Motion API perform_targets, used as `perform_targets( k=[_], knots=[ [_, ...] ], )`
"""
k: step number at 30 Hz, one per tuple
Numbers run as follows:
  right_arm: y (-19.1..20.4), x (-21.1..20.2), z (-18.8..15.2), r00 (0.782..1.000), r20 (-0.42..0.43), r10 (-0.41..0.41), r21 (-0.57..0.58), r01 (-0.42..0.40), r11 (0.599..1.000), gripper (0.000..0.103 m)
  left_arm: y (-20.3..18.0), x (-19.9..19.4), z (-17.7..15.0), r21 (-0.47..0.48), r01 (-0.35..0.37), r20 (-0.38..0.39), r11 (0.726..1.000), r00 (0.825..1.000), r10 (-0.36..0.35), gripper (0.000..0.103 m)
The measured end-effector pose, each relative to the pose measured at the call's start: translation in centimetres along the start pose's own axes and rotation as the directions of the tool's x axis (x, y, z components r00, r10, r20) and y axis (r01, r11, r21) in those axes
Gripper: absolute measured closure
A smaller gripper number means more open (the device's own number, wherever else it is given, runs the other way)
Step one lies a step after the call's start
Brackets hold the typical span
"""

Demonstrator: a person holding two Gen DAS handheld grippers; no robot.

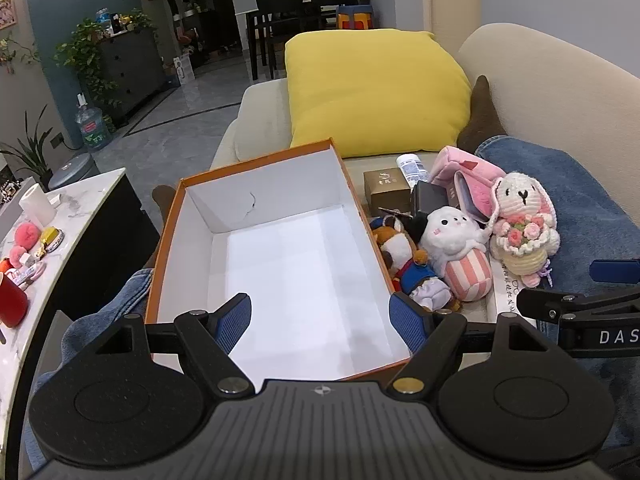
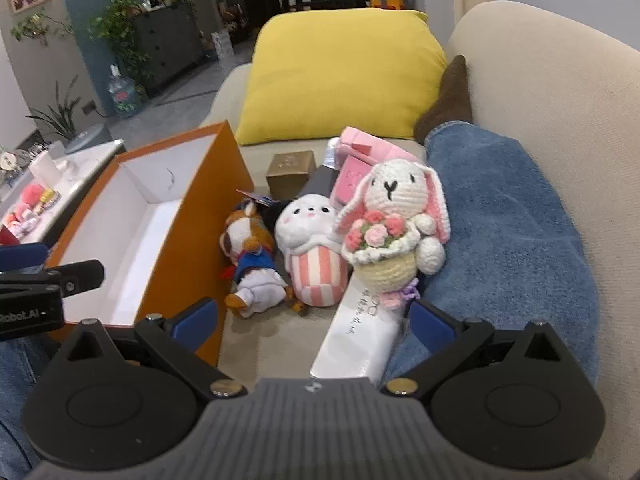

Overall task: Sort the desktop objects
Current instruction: 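Grasp the white striped plush with left tool while right tool grasps the crocheted bunny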

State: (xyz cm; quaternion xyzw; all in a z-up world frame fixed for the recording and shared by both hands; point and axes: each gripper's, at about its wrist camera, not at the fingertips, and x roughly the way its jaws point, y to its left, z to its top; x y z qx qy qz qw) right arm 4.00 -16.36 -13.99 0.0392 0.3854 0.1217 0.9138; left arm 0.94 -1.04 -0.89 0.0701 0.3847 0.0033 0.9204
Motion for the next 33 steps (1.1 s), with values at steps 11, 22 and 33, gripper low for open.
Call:
perform_targets(
  k=[11,22,33],
  knots=[
    [-1.7,0.4,0.7,1.0,0.008,0.005,0.021,-0.006,1.0,0.03,-0.9,0.5,1.1,0.021,0.059,0.008,0.998,0.998,-0.059,0.028],
    [-4.1,2.1,3.1,0.999,-0.03,-0.032,-0.079,0.029,0.996,0.046,-4.7,3.3,4.5,0.071,0.217,-0.038,0.974,0.976,-0.215,0.042],
    [-4.3,7.3,4.5,0.993,-0.105,-0.057,-0.21,0.034,0.977,0.043,-6.6,9.1,6.5,0.046,0.287,-0.167,0.957,0.947,-0.276,0.043]
  ],
)
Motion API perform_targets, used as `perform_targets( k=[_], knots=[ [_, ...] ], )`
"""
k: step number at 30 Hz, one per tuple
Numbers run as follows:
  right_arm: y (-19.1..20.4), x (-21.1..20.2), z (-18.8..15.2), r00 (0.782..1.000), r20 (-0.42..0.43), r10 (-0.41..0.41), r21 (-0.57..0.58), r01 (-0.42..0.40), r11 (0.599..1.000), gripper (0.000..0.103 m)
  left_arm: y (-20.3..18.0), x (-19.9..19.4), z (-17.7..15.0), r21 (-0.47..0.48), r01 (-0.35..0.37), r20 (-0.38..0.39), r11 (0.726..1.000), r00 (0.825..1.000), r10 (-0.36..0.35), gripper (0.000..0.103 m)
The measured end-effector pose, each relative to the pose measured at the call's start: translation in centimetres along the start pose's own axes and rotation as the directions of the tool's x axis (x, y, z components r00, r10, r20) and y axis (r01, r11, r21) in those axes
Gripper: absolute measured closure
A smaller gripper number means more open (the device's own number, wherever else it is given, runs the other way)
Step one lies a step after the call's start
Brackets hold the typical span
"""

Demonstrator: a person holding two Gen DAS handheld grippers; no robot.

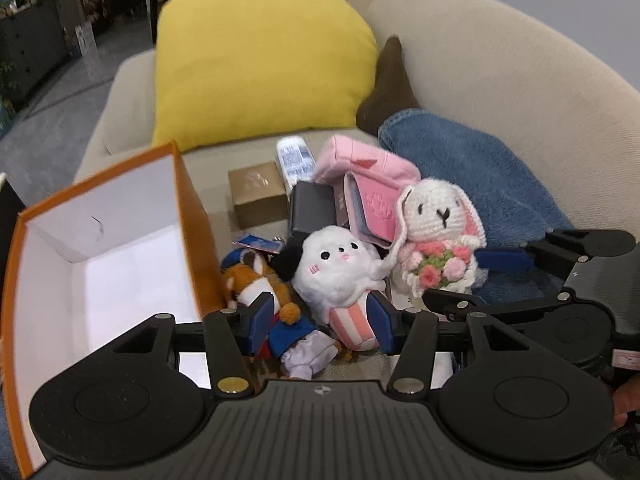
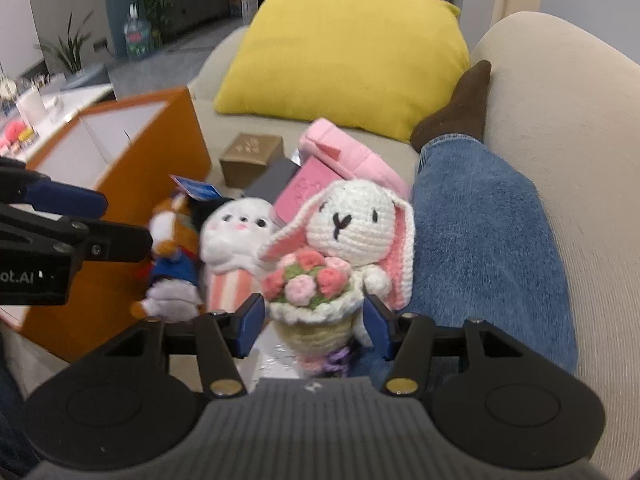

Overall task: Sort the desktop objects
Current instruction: 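Grasp the white striped plush with left tool while right tool grasps the crocheted bunny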

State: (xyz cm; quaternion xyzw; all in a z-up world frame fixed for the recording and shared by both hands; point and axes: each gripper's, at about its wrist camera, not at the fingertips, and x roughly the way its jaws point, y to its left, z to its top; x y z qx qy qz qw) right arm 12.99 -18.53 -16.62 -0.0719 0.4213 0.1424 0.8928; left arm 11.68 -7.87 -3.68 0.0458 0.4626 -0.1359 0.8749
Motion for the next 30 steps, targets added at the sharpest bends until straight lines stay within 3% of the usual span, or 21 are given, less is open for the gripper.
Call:
perform_targets(
  k=[6,8,13,19,22,26,30],
  knots=[
    [0.1,2.4,0.6,1.0,-0.03,-0.007,-0.053,0.006,0.999,0.037,0.1,2.6,0.8,-0.017,0.011,-0.057,1.0,0.998,-0.012,0.043],
    [0.0,3.2,0.6,0.999,-0.036,-0.023,-0.063,0.021,0.998,0.039,0.1,3.1,1.0,-0.018,0.013,-0.068,1.0,0.998,-0.014,0.043],
    [-1.6,1.9,0.8,1.0,-0.011,0.028,0.002,-0.028,1.0,0.047,-0.1,4.5,1.3,-0.029,0.023,-0.116,0.999,0.993,-0.026,0.042],
    [-1.8,1.5,0.5,0.999,0.008,0.038,-0.039,-0.038,0.998,0.048,0.0,6.7,1.7,-0.072,0.011,-0.17,0.997,0.985,-0.023,0.039],
    [-2.6,1.6,0.3,0.998,0.004,0.068,-0.042,-0.068,0.997,0.047,0.5,7.8,1.9,-0.124,0.034,-0.206,0.992,0.977,-0.06,0.039],
    [-3.5,1.8,0.2,0.995,0.008,0.103,-0.011,-0.103,0.995,0.047,1.2,9.6,2.2,-0.213,0.072,-0.248,0.974,0.961,-0.125,0.03],
    [-3.0,2.2,-0.1,0.996,0.009,0.094,-0.032,-0.093,0.995,0.046,0.6,10.8,2.5,-0.214,0.05,-0.265,0.976,0.958,-0.107,0.025]
  ],
)
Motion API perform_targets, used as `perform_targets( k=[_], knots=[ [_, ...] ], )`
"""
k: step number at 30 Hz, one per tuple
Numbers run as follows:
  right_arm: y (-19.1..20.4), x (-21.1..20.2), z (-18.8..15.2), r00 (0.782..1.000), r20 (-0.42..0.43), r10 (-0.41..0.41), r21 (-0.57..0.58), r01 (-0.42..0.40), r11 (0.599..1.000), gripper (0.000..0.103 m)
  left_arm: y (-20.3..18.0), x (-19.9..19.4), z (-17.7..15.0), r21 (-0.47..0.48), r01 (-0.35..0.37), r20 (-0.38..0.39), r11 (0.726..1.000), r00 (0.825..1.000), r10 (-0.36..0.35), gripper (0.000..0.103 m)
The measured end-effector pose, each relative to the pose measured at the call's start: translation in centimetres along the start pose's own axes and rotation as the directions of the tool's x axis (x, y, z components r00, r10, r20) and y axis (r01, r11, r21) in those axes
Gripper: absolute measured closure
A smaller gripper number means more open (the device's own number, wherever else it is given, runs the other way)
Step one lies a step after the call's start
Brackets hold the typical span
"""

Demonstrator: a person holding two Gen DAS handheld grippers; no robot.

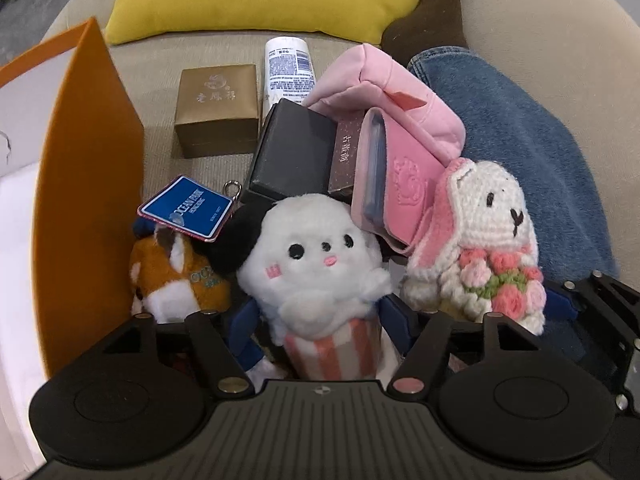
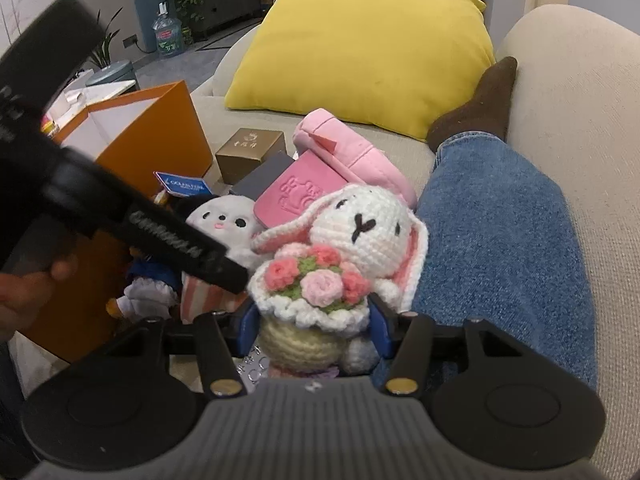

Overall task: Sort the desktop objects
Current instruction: 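Lift both plushes and carry them over the orange box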

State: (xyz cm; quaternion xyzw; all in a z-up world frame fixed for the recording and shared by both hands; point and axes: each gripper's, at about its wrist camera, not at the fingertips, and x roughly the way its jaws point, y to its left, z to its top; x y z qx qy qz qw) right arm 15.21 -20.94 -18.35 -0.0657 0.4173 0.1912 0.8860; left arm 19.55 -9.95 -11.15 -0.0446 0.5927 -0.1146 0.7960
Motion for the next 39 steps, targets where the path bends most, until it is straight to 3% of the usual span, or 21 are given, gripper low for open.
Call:
perform_targets(
  k=[8,12,17,20,24,28,30,34,39],
  knots=[
    [0.8,0.8,0.0,0.999,-0.011,-0.032,-0.028,0.032,0.999,0.043,0.1,0.7,-0.5,-0.014,-0.013,0.004,1.0,1.0,0.013,0.029],
    [1.0,0.1,0.1,0.999,-0.007,-0.044,-0.03,0.044,0.999,0.047,0.6,-1.3,-1.5,-0.025,0.011,0.036,1.0,0.999,-0.01,0.034],
    [2.6,-3.2,0.4,0.995,0.058,-0.084,-0.081,0.089,0.993,0.048,0.9,-4.8,-3.5,-0.029,0.057,0.101,0.998,0.993,-0.053,0.036],
    [3.0,-5.3,0.8,0.989,0.093,-0.112,-0.081,0.119,0.99,0.048,1.0,-8.4,-4.4,-0.009,0.082,0.188,0.997,0.979,-0.079,0.036],
    [3.8,-8.4,2.2,0.984,0.163,-0.065,-0.062,0.076,0.995,0.048,2.4,-13.9,-5.7,-0.004,0.108,0.31,0.994,0.945,-0.102,0.036],
    [6.6,-10.1,4.9,0.974,0.227,0.023,-0.13,0.007,0.991,0.048,5.1,-19.3,-7.3,-0.003,0.061,0.421,0.998,0.905,-0.054,0.036],
    [8.5,-10.3,6.7,0.966,0.244,0.08,-0.182,-0.036,0.983,0.048,7.0,-21.1,-7.7,-0.014,0.021,0.443,1.0,0.897,-0.013,0.036],
    [12.5,-8.8,9.7,0.957,0.242,0.158,-0.288,-0.084,0.954,0.048,11.0,-22.3,-7.3,-0.044,-0.092,0.44,0.995,0.892,0.102,0.036],
    [16.7,-3.0,11.6,0.965,0.141,0.221,-0.363,-0.158,0.918,0.048,14.8,-19.2,-5.2,-0.032,-0.22,0.377,0.975,0.901,0.215,0.036]
  ],
)
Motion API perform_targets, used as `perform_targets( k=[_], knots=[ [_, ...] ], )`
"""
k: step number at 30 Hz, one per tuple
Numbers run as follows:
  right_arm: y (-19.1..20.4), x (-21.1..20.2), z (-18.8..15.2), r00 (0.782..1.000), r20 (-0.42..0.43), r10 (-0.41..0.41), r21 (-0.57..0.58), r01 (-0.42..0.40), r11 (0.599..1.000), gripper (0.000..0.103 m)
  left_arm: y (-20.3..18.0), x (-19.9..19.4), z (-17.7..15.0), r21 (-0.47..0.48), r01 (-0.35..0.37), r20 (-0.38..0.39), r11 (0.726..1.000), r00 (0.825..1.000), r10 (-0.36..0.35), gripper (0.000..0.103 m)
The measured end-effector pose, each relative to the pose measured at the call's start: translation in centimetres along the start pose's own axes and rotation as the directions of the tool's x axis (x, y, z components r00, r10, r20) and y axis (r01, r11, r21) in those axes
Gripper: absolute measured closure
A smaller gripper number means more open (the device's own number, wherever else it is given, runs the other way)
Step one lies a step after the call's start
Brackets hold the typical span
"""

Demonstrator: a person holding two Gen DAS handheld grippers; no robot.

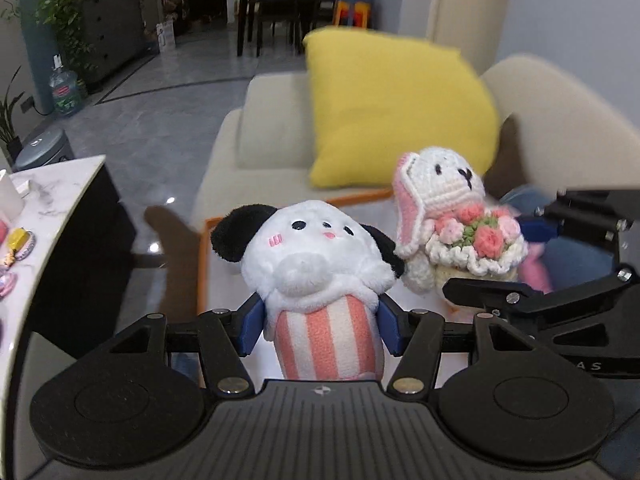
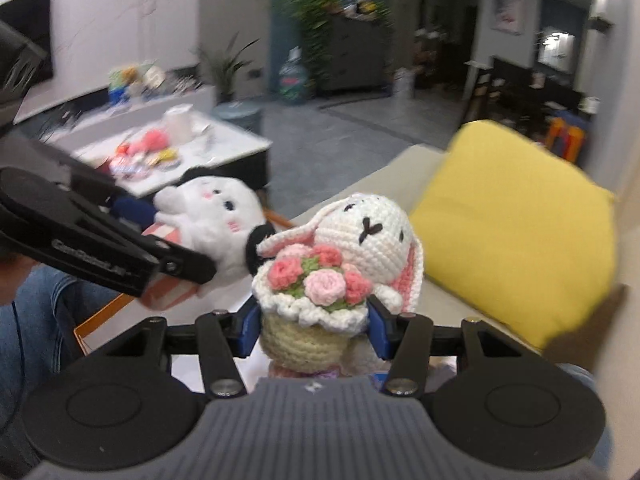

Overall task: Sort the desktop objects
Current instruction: 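Lift both plushes and carry them over the orange box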

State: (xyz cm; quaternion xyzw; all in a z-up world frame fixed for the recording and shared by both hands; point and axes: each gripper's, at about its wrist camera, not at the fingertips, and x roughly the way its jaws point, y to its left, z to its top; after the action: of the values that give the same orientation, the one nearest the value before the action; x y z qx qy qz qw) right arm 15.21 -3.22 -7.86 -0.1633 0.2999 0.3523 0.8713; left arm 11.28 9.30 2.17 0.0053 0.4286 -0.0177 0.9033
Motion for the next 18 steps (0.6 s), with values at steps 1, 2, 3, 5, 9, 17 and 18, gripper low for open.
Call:
perform_targets(
  k=[1,2,3,5,9,17,18],
  knots=[
    [0.2,1.2,0.0,1.0,-0.018,0.008,-0.017,-0.008,1.0,0.048,0.4,1.2,0.1,0.022,-0.016,-0.011,1.0,1.0,0.017,0.036],
    [0.4,2.6,0.1,0.999,-0.036,0.017,-0.037,-0.018,0.999,0.048,0.4,2.4,0.0,0.032,-0.029,-0.021,0.999,0.999,0.03,0.036],
    [0.4,3.9,0.2,0.998,-0.057,0.028,-0.052,-0.031,0.998,0.048,0.5,3.4,0.2,0.043,-0.035,-0.032,0.998,0.999,0.036,0.036],
    [0.1,6.1,0.4,0.993,-0.108,0.04,-0.067,-0.048,0.997,0.048,1.3,4.9,0.1,0.063,-0.038,-0.056,0.997,0.998,0.042,0.036],
    [-0.6,10.1,0.5,0.979,-0.202,0.038,-0.085,-0.056,0.995,0.048,1.1,7.8,-0.8,0.154,-0.085,-0.077,0.984,0.992,0.098,0.036],
    [0.2,15.6,0.8,0.937,-0.342,0.074,-0.109,-0.118,0.987,0.048,0.2,13.2,-1.8,0.335,-0.216,-0.044,0.917,0.969,0.244,0.036],
    [0.3,16.0,0.7,0.931,-0.358,0.079,-0.112,-0.126,0.986,0.048,0.3,13.8,-2.1,0.353,-0.225,-0.038,0.908,0.966,0.255,0.036]
  ],
)
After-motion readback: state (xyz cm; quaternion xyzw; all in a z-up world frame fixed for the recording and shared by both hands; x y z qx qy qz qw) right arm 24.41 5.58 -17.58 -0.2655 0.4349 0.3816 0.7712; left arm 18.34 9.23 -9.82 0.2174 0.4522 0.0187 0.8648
